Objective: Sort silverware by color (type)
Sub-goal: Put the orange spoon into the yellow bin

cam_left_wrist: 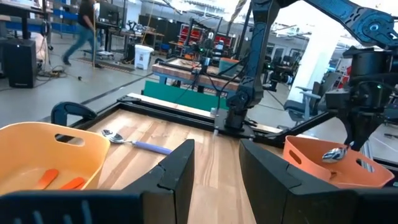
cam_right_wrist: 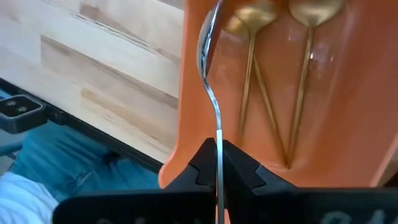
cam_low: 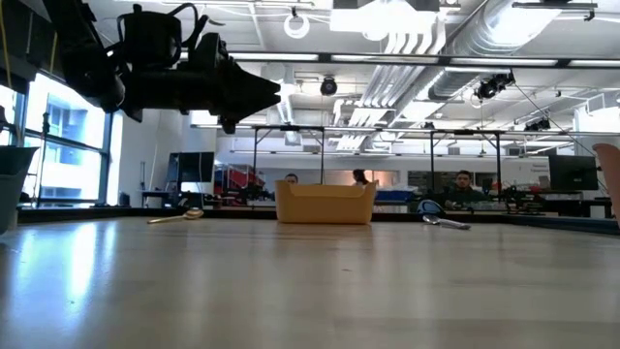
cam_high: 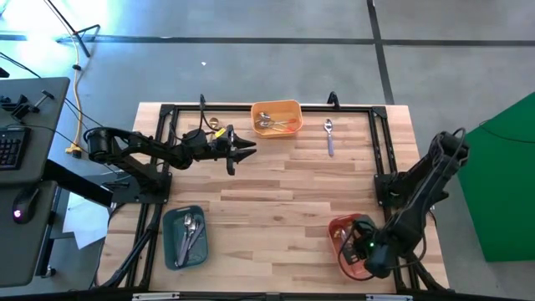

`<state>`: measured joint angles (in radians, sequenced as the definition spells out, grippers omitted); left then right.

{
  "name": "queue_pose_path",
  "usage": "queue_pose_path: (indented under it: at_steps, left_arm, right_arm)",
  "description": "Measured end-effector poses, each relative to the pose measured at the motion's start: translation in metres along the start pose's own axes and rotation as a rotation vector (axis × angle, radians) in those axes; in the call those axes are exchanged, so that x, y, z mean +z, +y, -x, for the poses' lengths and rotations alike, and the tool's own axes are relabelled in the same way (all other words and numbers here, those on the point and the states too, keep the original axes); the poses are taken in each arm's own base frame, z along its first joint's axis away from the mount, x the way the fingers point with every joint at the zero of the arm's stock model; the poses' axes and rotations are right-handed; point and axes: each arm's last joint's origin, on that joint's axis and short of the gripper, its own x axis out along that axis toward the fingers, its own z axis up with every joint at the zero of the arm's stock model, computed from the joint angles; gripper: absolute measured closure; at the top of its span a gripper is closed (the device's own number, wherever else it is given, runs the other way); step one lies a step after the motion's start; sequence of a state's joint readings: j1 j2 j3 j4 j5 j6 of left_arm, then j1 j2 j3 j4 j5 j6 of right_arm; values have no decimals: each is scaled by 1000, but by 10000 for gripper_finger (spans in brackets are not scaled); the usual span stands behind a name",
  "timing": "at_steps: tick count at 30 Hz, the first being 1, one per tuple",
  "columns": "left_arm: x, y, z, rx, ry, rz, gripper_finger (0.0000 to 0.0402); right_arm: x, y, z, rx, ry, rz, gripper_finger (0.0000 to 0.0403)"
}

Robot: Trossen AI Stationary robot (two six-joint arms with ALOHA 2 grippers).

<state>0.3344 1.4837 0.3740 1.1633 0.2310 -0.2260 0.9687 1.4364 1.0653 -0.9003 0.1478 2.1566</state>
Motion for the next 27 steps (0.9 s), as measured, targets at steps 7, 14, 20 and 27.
queue_pose_path:
  at_steps: [7,14,20,27]
  left_arm:
    - [0,0,0,0,0,5,286]
    - [0,0,0,5,4,-17,286]
    - [-3,0,0,-12,34,-11,286]
    - [-4,4,1,5,45,-9,287]
  right_arm:
    - [16,5,13,95,-96,107,403]
    - [72,18,23,68,-310,328,403]
    - [163,31,24,-120,-422,640,403]
    - [281,33,42,-129,-617,997,403]
